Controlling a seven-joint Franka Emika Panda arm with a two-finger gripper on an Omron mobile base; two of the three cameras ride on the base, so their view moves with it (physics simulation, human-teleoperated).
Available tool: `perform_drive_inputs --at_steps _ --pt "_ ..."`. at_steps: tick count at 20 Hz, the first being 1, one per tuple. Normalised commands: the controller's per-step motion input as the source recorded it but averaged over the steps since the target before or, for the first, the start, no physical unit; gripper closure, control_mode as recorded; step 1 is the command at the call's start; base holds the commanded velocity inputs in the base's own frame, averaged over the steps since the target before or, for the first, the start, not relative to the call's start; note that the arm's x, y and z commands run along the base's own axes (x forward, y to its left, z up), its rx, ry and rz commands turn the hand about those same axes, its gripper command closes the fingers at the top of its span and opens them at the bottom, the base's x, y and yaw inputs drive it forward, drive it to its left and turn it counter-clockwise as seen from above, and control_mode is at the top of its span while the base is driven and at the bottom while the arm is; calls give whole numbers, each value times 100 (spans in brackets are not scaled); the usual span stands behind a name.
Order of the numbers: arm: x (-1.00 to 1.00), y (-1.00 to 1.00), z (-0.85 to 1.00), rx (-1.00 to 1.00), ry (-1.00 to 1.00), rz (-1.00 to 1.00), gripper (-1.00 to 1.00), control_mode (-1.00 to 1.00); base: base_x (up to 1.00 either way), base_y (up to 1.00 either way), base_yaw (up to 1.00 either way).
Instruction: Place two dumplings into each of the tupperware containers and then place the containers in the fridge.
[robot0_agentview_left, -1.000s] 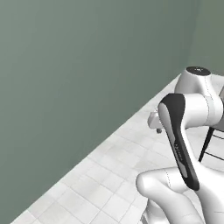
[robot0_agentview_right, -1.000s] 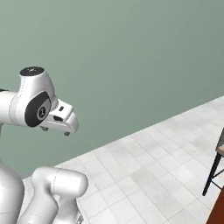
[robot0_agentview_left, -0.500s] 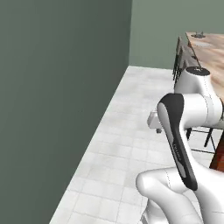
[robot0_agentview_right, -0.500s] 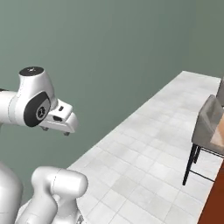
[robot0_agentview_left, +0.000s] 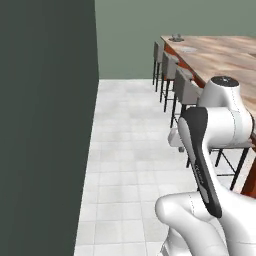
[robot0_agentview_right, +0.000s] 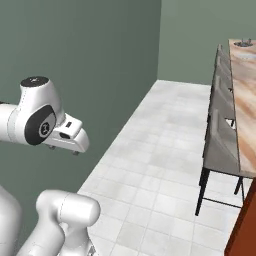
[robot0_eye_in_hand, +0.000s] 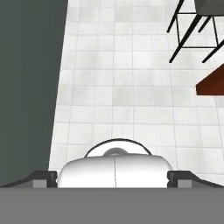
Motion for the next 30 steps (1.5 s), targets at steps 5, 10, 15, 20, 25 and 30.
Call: perform_drive_inputs --at_steps 5,10,15,20,25,30 --pt "0 0 0 0 0 0 -100 100 100 4 -11" --pt "0 0 0 0 0 0 -100 100 100 15 -24" --pt "0 0 0 0 0 0 -100 100 79 22 -11" --pt "0 0 0 0 0 0 -100 100 96 24 -8" --pt "0 0 0 0 0 0 -100 100 92 26 -9" --pt "0 0 0 0 0 0 -100 100 100 44 -12"
